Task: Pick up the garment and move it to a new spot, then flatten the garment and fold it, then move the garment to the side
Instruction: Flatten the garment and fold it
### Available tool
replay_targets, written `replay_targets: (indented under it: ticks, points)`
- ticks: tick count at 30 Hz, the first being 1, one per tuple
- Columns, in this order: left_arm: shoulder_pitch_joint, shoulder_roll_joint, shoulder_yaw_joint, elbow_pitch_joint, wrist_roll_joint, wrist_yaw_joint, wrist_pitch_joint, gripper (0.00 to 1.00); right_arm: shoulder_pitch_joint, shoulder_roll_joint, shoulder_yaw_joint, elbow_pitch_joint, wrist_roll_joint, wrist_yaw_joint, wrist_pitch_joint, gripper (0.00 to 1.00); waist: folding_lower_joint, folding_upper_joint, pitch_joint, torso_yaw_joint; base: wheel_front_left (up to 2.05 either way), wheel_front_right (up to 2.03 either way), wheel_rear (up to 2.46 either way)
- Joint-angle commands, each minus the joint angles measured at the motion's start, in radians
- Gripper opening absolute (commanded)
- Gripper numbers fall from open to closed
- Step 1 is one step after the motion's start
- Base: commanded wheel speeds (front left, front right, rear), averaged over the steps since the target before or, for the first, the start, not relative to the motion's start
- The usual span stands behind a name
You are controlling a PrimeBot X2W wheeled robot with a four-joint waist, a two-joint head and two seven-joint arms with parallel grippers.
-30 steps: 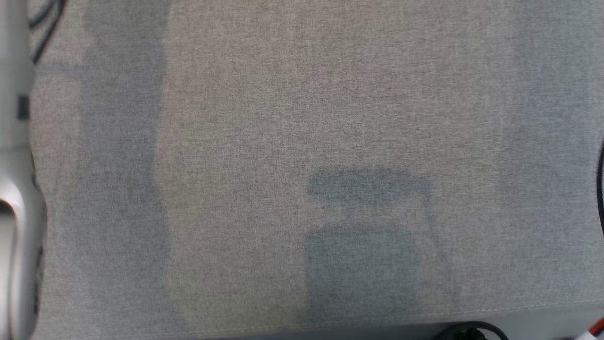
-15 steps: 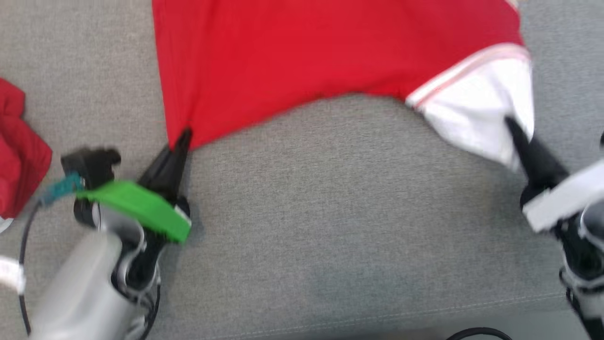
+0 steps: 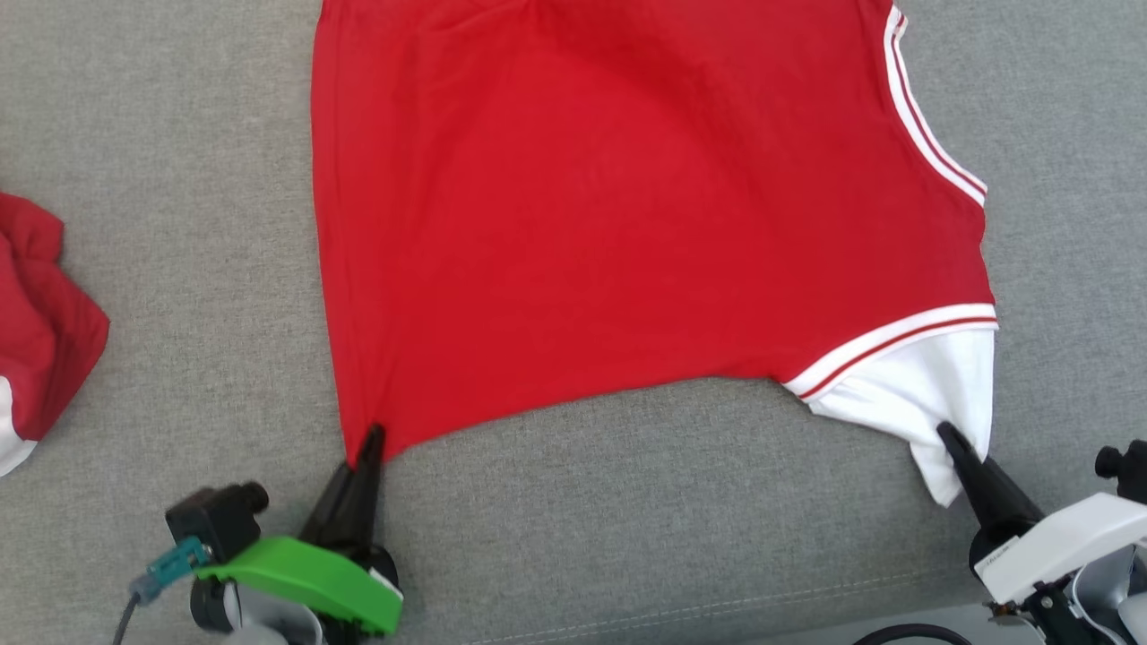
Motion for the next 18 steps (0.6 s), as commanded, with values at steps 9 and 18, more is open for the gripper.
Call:
replay_targets:
  ticks: [9, 18]
  points:
    - [0.080, 0.093, 0.012, -0.378, -0.054, 0.143, 0.177, 0.00, 0.024, -0.107, -0.048, -0.358, 0.300, -0.001, 0.055, 0.00, 0.0001, -0.0001, 0.020, 0.002, 0.00, 0.00, 0.00]
    - [-0.075, 0.169, 0.096, -0.505, -0.164, 0.202, 0.377, 0.00, -0.177, -0.164, -0.100, -0.310, 0.380, -0.001, 0.165, 0.00, 0.0001, -0.0001, 0.069, 0.022, 0.00, 0.00, 0.00]
